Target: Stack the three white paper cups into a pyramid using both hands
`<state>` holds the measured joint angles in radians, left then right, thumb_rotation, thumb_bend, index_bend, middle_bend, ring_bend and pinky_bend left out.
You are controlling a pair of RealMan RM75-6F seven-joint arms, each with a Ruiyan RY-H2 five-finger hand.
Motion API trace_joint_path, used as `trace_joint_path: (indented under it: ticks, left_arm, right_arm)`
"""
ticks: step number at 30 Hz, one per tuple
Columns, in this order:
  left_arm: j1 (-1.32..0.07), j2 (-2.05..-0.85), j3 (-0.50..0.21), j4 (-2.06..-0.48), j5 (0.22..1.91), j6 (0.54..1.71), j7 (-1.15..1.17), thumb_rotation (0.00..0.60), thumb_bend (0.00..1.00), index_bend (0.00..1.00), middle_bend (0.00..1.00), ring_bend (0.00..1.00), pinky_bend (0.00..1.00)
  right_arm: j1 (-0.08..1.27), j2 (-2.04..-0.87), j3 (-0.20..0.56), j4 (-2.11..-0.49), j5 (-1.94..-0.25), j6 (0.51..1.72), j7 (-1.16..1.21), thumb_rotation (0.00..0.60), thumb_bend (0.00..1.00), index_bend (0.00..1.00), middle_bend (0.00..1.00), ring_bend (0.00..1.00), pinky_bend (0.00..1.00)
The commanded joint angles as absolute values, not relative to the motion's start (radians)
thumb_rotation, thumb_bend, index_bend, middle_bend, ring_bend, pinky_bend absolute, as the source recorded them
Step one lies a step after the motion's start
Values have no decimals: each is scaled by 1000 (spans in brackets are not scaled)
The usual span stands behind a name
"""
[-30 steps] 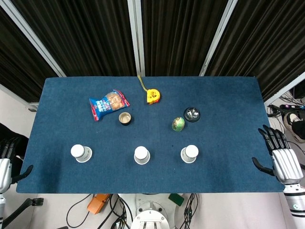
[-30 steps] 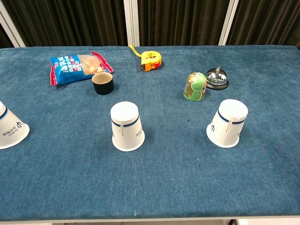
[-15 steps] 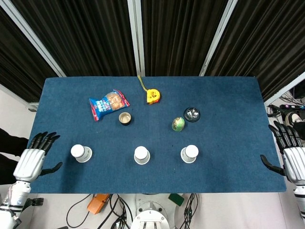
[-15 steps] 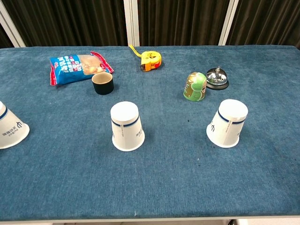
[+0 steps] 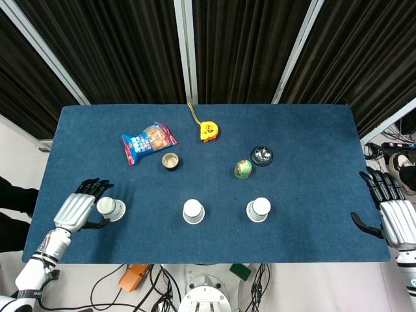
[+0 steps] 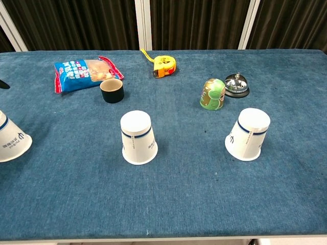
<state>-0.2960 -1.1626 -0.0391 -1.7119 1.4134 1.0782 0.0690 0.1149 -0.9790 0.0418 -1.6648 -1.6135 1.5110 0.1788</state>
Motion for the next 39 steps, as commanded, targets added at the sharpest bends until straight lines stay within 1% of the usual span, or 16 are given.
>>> trace_joint_path:
  ticks: [1,11,16,20,23,32,39]
  left_arm:
    - [-302,-1165,-33,-1702,1387,1061,70,600,234,150,77,0,12]
    - [-324,-1180,-23,-1656,1356,1021,30,591,318,238,77,0,12]
    - [-329,-1185,-20,-1643,1348,1019,19,572,336,282,78,0,12]
    - [-332,-1197,-20,-1634,1361,1025,-17,555,352,355,77,0,12]
    - [-338,-1197,-20,-1637,1375,1025,-43,547,357,380,77,0,12]
    - [-376,-1185,-38,-1703,1421,1037,-41,520,358,389,81,0,12]
    - [-452,-1242,-67,-1748,1423,1003,128,521,356,389,83,0,12]
  right_arm:
    - [118,-982,43,-1663,-1611,1506,179,600,413,0,0,0,0]
    - [124,-988,44,-1659,-1604,1491,181,600,413,0,0,0,0]
    - [123,-990,43,-1657,-1603,1491,184,600,414,0,0,0,0]
    - [122,-992,43,-1653,-1600,1489,187,600,414,0,0,0,0]
    - [121,-993,43,-1651,-1600,1491,188,600,413,0,0,0,0]
    - [117,-995,43,-1641,-1600,1497,201,600,414,0,0,0,0]
    - [116,-994,41,-1636,-1599,1494,207,600,413,0,0,0,0]
